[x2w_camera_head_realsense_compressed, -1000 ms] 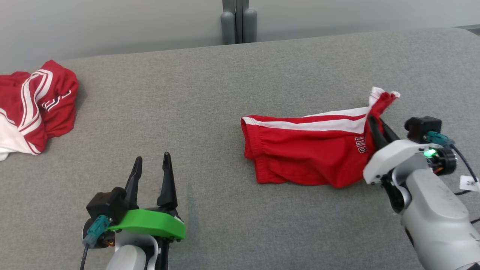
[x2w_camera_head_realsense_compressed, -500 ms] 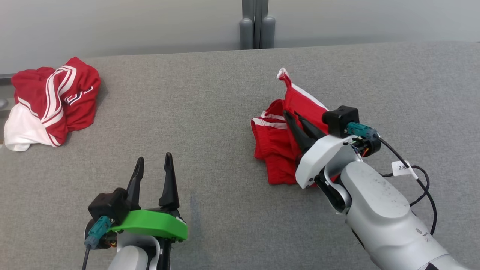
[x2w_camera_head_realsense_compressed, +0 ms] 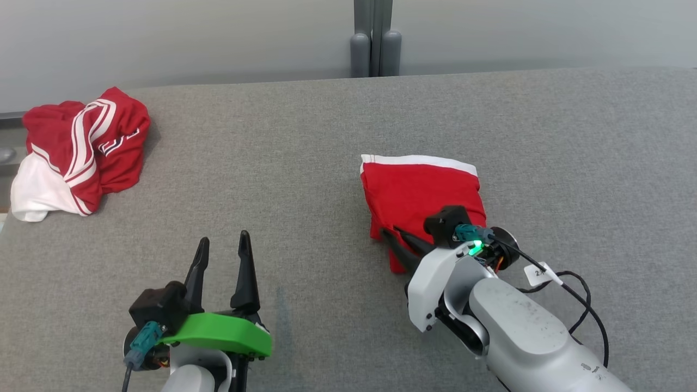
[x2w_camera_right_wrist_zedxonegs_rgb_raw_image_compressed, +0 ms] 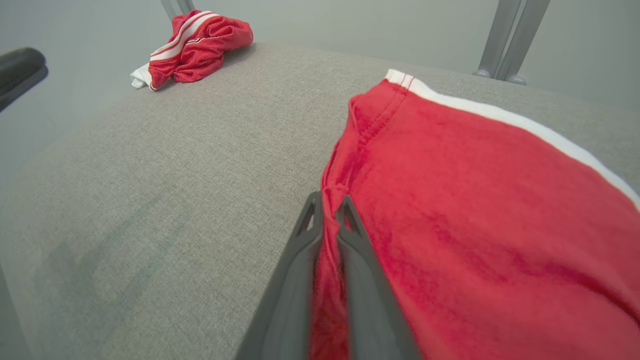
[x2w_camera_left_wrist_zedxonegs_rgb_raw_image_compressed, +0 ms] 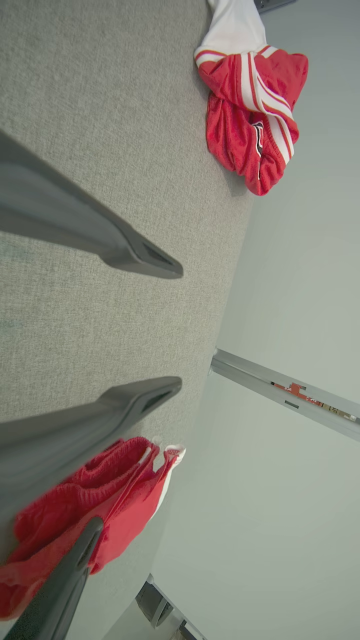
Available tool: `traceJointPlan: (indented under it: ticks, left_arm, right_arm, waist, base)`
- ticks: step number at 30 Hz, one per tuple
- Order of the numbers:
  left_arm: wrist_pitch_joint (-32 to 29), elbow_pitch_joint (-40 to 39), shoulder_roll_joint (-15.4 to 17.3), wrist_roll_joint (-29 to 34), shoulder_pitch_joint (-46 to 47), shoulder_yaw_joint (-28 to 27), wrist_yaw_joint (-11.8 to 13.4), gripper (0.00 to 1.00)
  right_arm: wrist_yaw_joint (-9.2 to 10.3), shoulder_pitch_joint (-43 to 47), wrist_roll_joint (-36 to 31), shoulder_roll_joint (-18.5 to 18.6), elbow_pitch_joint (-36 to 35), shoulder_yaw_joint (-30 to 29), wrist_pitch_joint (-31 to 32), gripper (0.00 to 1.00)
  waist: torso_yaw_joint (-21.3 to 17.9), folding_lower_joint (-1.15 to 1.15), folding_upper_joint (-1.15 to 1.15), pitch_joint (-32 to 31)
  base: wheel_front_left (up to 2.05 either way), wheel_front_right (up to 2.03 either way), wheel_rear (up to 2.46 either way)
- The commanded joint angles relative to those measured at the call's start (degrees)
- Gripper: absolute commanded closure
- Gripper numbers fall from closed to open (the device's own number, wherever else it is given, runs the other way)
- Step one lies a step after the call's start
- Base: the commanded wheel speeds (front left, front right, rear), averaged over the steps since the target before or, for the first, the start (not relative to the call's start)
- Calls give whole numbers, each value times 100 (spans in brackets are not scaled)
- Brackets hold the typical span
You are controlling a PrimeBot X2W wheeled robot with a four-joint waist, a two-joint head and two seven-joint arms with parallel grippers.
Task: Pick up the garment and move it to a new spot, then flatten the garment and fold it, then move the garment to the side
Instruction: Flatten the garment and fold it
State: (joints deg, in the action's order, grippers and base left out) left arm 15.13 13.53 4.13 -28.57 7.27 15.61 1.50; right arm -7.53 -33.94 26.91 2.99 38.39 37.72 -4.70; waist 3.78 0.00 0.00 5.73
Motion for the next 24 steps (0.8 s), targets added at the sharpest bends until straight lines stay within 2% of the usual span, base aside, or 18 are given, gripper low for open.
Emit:
traceJointPlan:
  ticks: [1,2,3,13,19,24]
  left_arm:
    - [2,21,-18,28,-94,3,-26,0]
    - [2,26,-21,29,-96,10,-31,0]
    - [2,34,-24,33,-100,22,-40,0]
    - [2,67,-61,73,-128,145,-54,0]
    - [2,68,-81,74,-143,189,-65,0]
    - [3,40,-88,141,-122,181,-102,0]
  right_arm:
    - [8,96,69,10,-5,41,-4,74]
    - [8,102,82,8,-22,65,-21,54]
    - [8,122,105,7,-38,94,-37,0]
    - [8,223,153,217,-353,17,-471,0]
    - [8,252,-34,390,-517,-502,-712,0]
    - [8,350,-501,492,-615,-1212,-911,0]
  waist:
    - [-23,0,0,-12]
    - [-33,0,0,-18]
    - [-46,0,0,-22]
    - [-107,0,0,-56]
    - [-129,0,0,-56]
    - [-149,0,0,-89]
  base:
    - [0,0,0]
    - [0,0,0]
    - [0,0,0]
    - [0,0,0]
    - [0,0,0]
    - [0,0,0]
